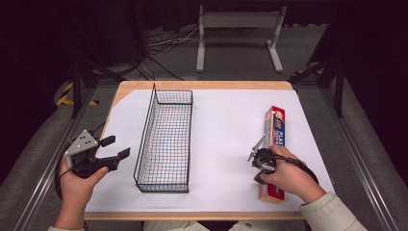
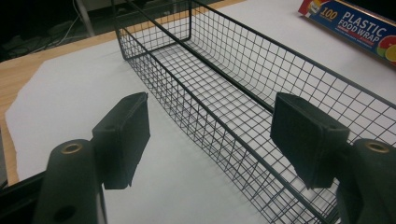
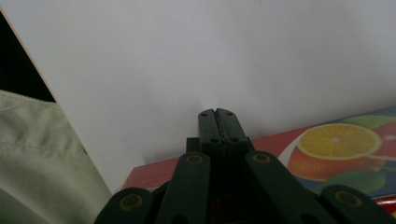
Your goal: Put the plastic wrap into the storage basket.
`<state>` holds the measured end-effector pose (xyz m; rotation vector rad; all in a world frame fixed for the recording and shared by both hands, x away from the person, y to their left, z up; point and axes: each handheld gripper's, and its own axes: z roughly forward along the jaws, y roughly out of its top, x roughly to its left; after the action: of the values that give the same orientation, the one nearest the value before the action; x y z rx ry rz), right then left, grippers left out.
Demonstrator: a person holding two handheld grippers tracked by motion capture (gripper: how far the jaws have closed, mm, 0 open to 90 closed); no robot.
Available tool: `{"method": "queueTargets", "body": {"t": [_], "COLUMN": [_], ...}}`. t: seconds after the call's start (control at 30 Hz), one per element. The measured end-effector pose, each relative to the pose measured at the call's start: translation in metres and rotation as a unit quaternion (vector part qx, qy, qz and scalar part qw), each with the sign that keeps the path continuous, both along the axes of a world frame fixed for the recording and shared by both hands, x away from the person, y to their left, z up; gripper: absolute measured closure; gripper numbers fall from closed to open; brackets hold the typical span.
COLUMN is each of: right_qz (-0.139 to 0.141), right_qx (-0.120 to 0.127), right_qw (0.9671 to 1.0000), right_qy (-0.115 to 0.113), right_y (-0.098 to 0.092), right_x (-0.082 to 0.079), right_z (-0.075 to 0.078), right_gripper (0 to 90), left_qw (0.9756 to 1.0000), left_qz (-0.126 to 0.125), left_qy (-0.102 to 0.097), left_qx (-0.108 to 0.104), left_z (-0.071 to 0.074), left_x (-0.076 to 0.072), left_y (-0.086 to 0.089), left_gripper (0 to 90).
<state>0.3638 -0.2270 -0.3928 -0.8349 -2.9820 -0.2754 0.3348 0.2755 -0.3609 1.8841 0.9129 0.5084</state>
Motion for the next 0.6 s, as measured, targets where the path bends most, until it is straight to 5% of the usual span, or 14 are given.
{"method": "queueTargets", "body": {"t": [0.23, 0.37, 0.5, 0.6], "right_qz": [-0.019, -0.024, -0.049, -0.050], "right_qx": [-0.047, -0.092, -0.097, -0.068], "right_qw": [0.9986, 0.9955, 0.9940, 0.9964], "right_qy": [0.015, 0.004, -0.007, -0.009], "right_y": [-0.010, -0.017, -0.025, -0.031], "right_x": [-0.004, -0.005, -0.005, -0.004], "right_z": [-0.002, -0.006, -0.006, -0.005], "right_gripper": [90.0, 90.0, 90.0, 90.0], "left_qw": [1.0000, 1.0000, 1.0000, 1.0000], "left_qz": [0.004, 0.005, 0.004, 0.004], "left_qy": [0.000, -0.001, 0.003, 0.000], "left_qx": [-0.003, -0.007, -0.004, -0.007], "left_z": [0.000, 0.000, -0.002, -0.001], "left_x": [-0.001, -0.001, 0.000, -0.001], "left_y": [0.003, 0.003, 0.003, 0.003], "left_gripper": [29.1, 28.8, 28.7, 28.7]}}
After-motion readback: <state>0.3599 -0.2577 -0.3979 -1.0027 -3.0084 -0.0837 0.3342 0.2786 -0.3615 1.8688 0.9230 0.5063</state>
